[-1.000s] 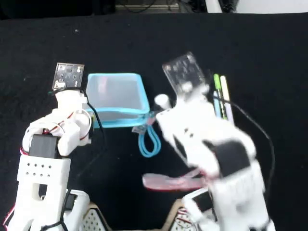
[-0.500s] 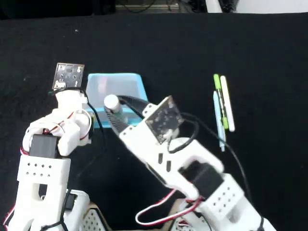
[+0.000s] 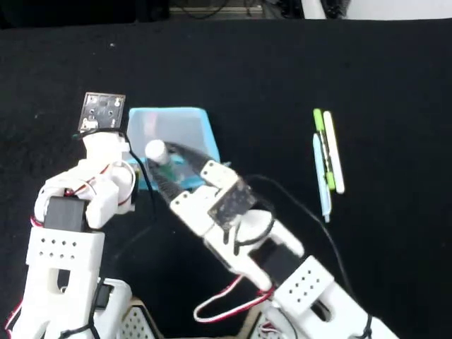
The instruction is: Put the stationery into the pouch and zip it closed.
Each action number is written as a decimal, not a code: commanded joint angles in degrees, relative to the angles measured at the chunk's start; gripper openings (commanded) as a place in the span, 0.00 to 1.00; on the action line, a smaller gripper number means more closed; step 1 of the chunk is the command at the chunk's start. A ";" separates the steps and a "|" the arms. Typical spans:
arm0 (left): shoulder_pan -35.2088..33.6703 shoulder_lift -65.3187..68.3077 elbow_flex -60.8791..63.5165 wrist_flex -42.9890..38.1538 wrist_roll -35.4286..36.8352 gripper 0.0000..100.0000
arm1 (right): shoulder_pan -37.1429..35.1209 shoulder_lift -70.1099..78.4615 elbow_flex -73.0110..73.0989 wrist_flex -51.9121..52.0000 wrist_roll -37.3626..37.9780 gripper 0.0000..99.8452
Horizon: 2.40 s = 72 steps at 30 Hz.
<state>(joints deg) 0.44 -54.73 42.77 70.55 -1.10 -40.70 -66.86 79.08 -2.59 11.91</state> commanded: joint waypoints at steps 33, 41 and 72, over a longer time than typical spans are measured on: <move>-0.13 -0.09 -0.48 -0.79 0.70 0.03 | 37.54 -2.42 -15.43 54.86 -8.79 0.01; -0.22 -0.09 -0.48 -0.70 0.70 0.03 | 39.03 21.32 -18.86 56.00 -4.84 0.01; -0.13 -0.09 -0.48 -0.70 0.70 0.03 | 41.67 74.42 -66.24 82.37 -2.73 0.13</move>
<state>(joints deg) 0.09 -54.64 42.86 70.55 -1.10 -0.18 7.87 16.13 78.46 8.57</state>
